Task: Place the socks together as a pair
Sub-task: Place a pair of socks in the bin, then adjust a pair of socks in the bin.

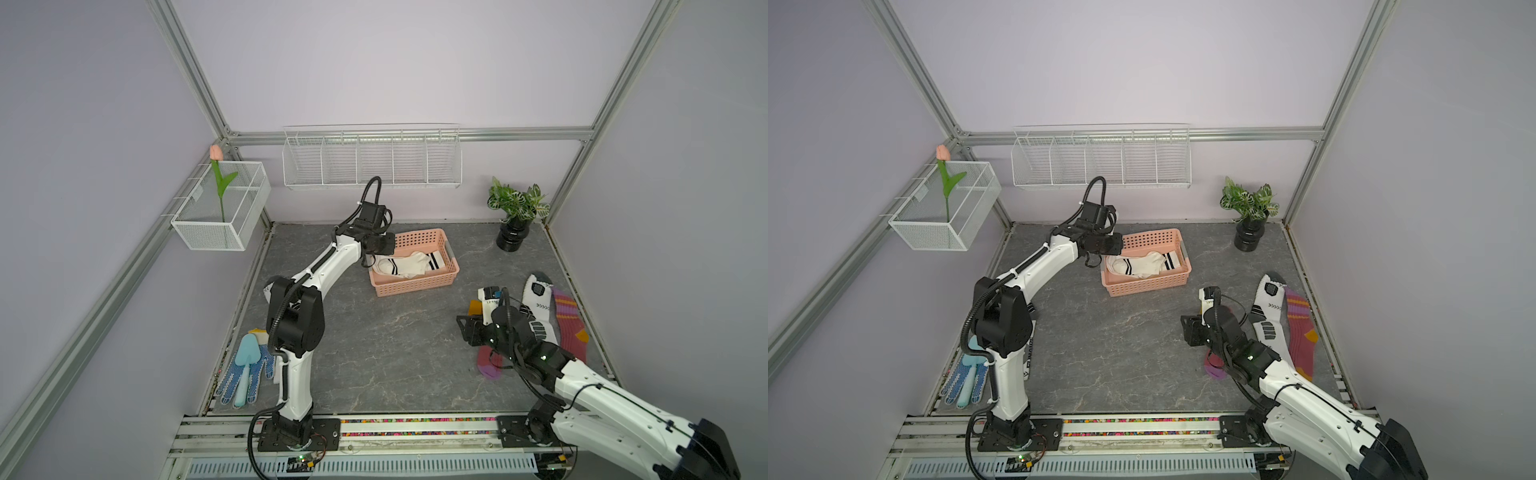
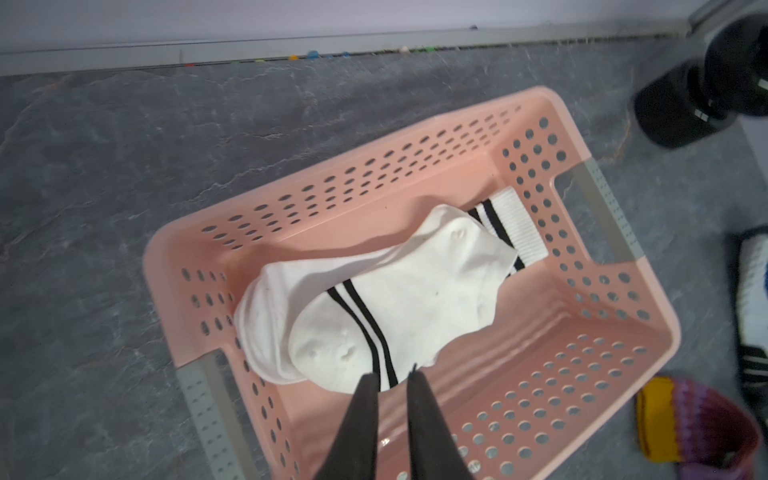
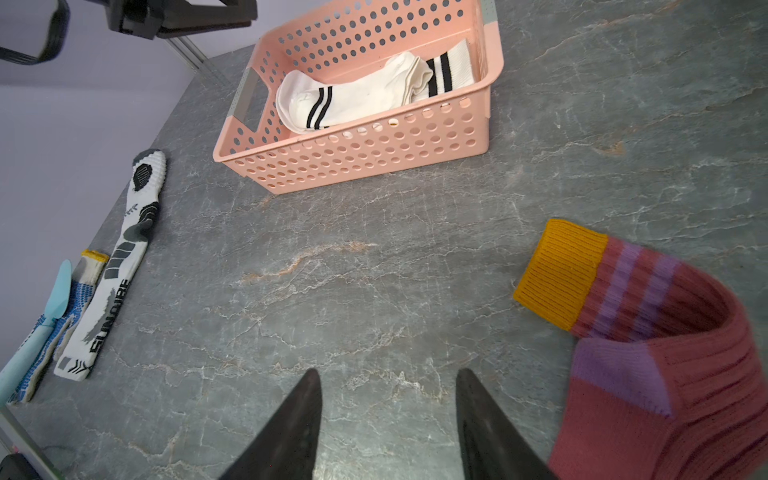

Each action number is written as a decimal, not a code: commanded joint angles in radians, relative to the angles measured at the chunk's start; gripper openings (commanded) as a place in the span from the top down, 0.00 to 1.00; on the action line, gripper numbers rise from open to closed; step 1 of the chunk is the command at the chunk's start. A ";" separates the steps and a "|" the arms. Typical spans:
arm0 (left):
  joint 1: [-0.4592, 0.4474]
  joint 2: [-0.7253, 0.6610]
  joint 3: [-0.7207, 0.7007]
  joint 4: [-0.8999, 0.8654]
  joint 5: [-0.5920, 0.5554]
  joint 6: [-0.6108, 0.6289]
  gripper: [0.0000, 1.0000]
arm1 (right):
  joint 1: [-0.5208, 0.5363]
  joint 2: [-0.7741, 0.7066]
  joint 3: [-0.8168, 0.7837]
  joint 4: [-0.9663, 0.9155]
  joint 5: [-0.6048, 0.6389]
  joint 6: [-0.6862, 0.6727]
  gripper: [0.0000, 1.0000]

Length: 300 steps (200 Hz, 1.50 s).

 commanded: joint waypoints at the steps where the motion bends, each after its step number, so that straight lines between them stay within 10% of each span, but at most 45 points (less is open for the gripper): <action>1: -0.011 0.087 0.046 -0.054 0.011 -0.001 0.87 | -0.004 0.005 0.024 -0.033 0.032 -0.010 0.46; 194: 0.003 0.195 -0.015 -0.025 -0.075 0.019 0.91 | -0.005 0.118 0.086 -0.147 0.118 0.019 0.45; 300: 0.001 -0.272 -0.290 0.193 0.093 -0.141 0.58 | -0.150 0.486 0.222 -0.079 0.092 -0.008 0.41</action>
